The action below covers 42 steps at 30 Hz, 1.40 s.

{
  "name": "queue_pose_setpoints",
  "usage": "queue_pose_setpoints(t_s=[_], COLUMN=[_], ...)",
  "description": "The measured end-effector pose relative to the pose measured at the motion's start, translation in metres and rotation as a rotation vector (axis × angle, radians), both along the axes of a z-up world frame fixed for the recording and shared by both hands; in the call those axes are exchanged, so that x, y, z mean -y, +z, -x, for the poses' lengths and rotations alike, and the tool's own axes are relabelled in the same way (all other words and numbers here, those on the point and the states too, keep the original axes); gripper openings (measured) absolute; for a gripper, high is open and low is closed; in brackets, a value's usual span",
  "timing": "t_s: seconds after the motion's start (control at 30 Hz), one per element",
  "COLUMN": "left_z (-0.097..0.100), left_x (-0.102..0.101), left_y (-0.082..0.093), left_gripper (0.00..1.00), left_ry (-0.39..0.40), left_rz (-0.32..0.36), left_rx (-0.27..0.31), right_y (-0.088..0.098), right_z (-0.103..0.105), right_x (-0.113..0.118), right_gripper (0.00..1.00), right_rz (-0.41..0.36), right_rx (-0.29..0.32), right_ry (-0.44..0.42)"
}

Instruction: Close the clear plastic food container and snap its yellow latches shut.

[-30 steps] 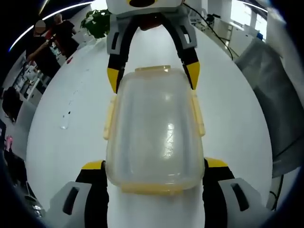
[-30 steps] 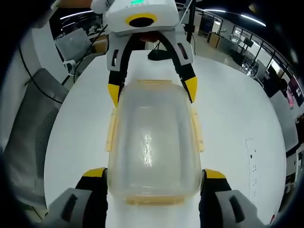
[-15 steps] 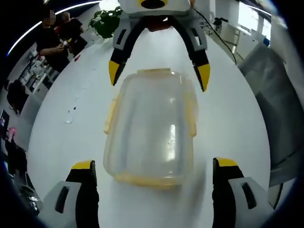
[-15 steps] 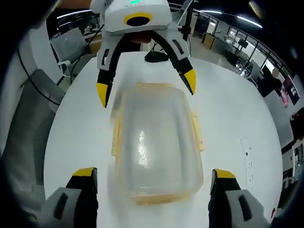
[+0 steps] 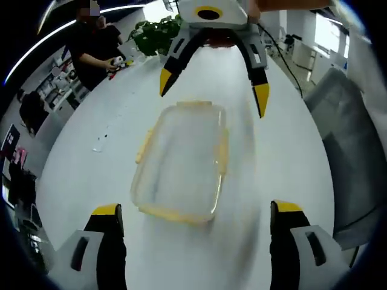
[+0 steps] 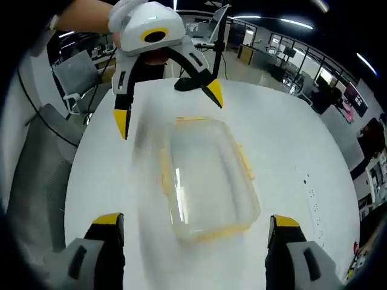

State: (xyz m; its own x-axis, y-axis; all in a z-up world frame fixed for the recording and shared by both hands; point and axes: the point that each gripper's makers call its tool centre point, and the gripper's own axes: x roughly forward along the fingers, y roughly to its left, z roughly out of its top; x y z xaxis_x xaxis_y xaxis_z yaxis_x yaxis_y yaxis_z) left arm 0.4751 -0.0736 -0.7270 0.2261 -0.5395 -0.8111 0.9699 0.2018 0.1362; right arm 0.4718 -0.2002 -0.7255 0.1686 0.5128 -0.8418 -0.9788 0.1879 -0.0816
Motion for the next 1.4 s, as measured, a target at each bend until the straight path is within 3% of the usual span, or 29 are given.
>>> queue_pose_setpoints(t_s=[0.13, 0.27, 0.63, 1.1, 1.4], left_z=[0.004, 0.016, 0.054, 0.098, 0.129], left_x=[-0.001, -0.008, -0.027, -0.039, -0.044], left_y=[0.007, 0.006, 0.028, 0.042, 0.050], left_gripper=[0.99, 0.97, 0.99, 0.99, 0.99], left_ry=[0.060, 0.080, 0.242, 0.335, 0.417], left_rz=[0.035, 0.015, 0.123, 0.177, 0.248], left_rx=[0.011, 0.013, 0.026, 0.048, 0.056], right_y=[0.005, 0.011, 0.021, 0.043, 0.054], right_z=[0.010, 0.019, 0.055, 0.087, 0.123], right_x=[0.006, 0.011, 0.029, 0.052, 0.067], right_gripper=[0.99, 0.99, 0.99, 0.99, 0.99], right_rz=[-0.019, -0.058, -0.126, -0.189, -0.289], right_rx=[0.006, 0.019, 0.025, 0.069, 0.088], right_ry=[-0.041, -0.105, -0.215, -0.293, -0.383])
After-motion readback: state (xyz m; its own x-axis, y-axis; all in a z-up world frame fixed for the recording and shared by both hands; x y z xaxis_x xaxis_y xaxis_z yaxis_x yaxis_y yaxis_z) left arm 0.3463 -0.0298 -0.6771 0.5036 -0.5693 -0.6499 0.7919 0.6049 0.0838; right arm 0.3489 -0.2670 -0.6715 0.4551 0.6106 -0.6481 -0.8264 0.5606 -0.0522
